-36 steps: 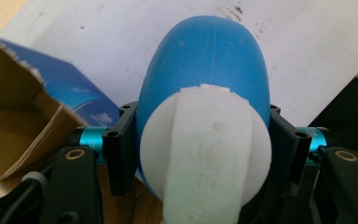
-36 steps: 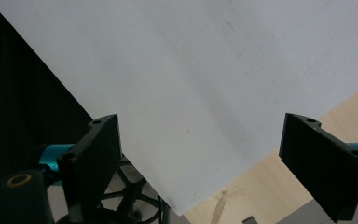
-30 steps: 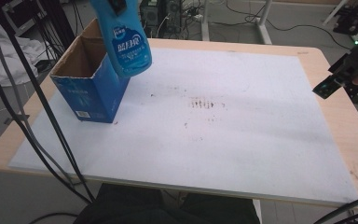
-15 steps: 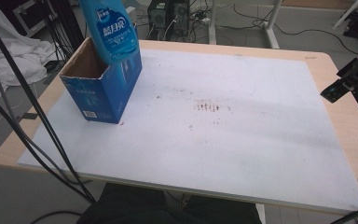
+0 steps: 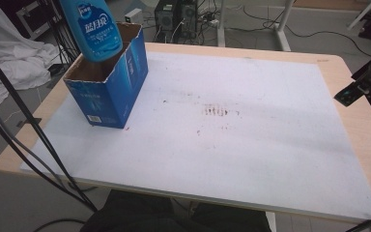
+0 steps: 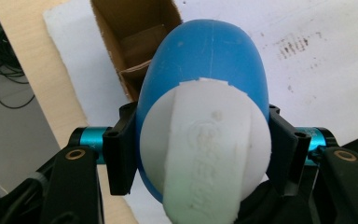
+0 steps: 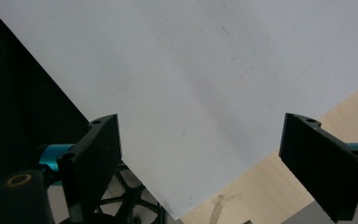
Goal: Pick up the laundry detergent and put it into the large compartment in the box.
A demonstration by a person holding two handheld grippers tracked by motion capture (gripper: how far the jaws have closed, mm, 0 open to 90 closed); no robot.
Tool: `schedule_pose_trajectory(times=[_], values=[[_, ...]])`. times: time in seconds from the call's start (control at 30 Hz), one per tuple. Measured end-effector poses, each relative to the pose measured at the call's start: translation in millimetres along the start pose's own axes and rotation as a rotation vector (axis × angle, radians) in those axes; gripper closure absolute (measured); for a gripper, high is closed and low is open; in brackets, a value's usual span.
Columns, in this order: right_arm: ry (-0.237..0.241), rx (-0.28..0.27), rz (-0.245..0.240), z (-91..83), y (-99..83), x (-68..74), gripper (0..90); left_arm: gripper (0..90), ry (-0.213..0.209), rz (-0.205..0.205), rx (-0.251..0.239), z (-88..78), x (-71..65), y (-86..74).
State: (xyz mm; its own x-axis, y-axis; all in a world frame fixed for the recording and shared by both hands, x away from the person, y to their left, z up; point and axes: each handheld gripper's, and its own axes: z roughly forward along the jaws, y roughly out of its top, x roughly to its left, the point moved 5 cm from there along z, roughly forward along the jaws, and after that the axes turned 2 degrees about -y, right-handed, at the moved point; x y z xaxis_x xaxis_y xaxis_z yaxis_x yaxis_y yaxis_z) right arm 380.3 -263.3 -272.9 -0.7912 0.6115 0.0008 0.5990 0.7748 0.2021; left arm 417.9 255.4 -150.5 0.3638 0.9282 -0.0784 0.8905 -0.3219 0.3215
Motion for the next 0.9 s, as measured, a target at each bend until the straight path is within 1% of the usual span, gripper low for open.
schedule_pose_trajectory(times=[0.13,0.27,0.43,0.6,0.63,0.77,0.83,0.87,0.9], values=[[0.001,0.003,0.002,-0.1,-0.7,-0.2,12.1,37.6,0.011,-0.003,0.005,1.9,3.0,-1.4],[0.001,0.002,0.002,0.3,-1.0,-0.4,12.1,37.6,0.028,0.007,0.018,7.2,5.1,-3.2],[0.002,0.003,0.007,0.7,-0.9,0.8,12.1,37.6,0.032,0.010,0.029,13.5,5.9,-4.6],[0.002,0.004,0.005,1.5,-1.5,0.8,12.1,37.6,0.043,0.029,0.037,22.8,4.9,-6.3],[0.002,0.004,0.005,1.5,-1.5,0.8,12.1,37.6,0.043,0.035,0.046,23.9,4.9,-6.7],[0.002,0.004,0.007,2.2,-1.7,1.8,12.1,37.6,0.043,0.054,0.052,32.3,3.9,-8.3],[0.002,0.005,0.004,2.2,-2.1,1.8,12.1,37.6,0.040,0.063,0.066,36.7,3.0,-9.6],[0.004,0.007,0.006,2.5,-2.6,2.0,12.1,37.6,0.044,0.073,0.076,41.4,1.6,-10.4],[0.004,0.007,0.006,2.7,-2.7,2.1,12.1,37.6,0.044,0.073,0.076,41.4,1.6,-10.4]])
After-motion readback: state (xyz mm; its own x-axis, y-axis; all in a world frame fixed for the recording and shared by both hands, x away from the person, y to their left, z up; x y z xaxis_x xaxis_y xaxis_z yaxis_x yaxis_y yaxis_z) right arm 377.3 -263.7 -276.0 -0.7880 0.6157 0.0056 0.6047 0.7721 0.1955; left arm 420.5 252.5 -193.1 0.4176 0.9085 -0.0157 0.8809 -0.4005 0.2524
